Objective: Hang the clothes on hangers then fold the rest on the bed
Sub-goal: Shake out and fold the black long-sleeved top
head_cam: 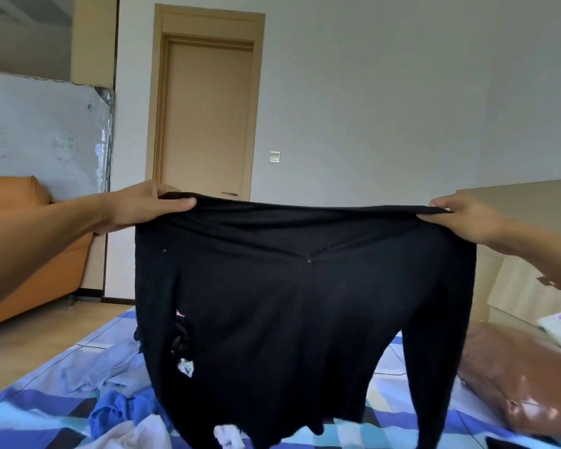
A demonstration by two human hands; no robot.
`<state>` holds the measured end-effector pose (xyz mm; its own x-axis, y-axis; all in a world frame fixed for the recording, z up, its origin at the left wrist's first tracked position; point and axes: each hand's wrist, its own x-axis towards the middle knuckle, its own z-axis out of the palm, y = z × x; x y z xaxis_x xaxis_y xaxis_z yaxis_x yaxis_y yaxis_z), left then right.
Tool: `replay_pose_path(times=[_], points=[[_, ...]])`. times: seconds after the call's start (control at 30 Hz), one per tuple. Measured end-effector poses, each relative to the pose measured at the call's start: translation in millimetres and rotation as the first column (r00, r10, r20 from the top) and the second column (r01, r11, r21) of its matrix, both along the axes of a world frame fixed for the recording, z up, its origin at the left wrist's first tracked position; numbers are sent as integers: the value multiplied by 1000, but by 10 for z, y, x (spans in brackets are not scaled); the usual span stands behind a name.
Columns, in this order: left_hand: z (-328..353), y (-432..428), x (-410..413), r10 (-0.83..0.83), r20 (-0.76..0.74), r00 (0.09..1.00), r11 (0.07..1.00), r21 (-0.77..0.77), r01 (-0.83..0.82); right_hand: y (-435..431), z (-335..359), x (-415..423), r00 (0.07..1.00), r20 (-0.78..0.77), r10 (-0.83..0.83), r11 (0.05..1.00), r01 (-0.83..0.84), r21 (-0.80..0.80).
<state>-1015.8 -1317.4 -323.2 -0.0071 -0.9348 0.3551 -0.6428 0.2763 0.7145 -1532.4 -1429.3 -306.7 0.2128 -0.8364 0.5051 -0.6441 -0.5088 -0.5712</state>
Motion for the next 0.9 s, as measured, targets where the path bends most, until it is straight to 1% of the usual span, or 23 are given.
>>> replay_pose_path(times=[0.03,0.1,0.2,0.27,0.37,0.5,0.57,0.63,0.67,0.73,0.8,0.83,0.87,0.9], points=[[7,49,25,-24,45,999,1000,9,24,69,-20,-46,999,-8,39,998,-38,40],[9,78,110,-55,70,996,998,38,53,197,-82,-113,993,11,114,985,-115,132],[-103,48,178,-101,32,994,990,97,98,248,-253,-189,967,109,229,923,-251,290],[-261,-41,203,-118,18,993,983,141,114,197,-413,-189,957,125,261,881,-289,375],[-643,-308,206,-153,5,988,955,256,147,-7,-767,-99,965,138,224,826,-263,498],[-1525,-823,228,-154,-37,987,892,424,155,-401,-1518,135,978,110,175,716,-203,668],[-2091,-1124,240,-169,-23,985,846,510,157,-696,-2026,261,985,70,160,657,-159,737],[-2595,-1375,202,-140,34,990,841,532,101,-982,-2501,379,982,15,188,599,-127,791],[-2815,-1511,177,-123,71,990,846,530,67,-1144,-2726,440,981,-25,192,595,-96,798],[-3139,-1807,108,-51,146,988,876,482,-27,-1490,-3089,563,988,-89,125,647,-13,762],[-3340,-2109,38,87,212,973,912,377,-163,-1835,-3419,688,998,-58,-2,732,41,681],[-3399,-2231,1,169,280,945,915,311,-256,-1948,-3522,756,998,-18,-66,773,62,631],[-3455,-2345,-59,243,399,884,898,254,-361,-2032,-3607,820,994,20,-105,798,73,598],[-3503,-2437,-135,288,541,790,877,182,-445,-2088,-3660,865,993,17,-117,811,85,579]])
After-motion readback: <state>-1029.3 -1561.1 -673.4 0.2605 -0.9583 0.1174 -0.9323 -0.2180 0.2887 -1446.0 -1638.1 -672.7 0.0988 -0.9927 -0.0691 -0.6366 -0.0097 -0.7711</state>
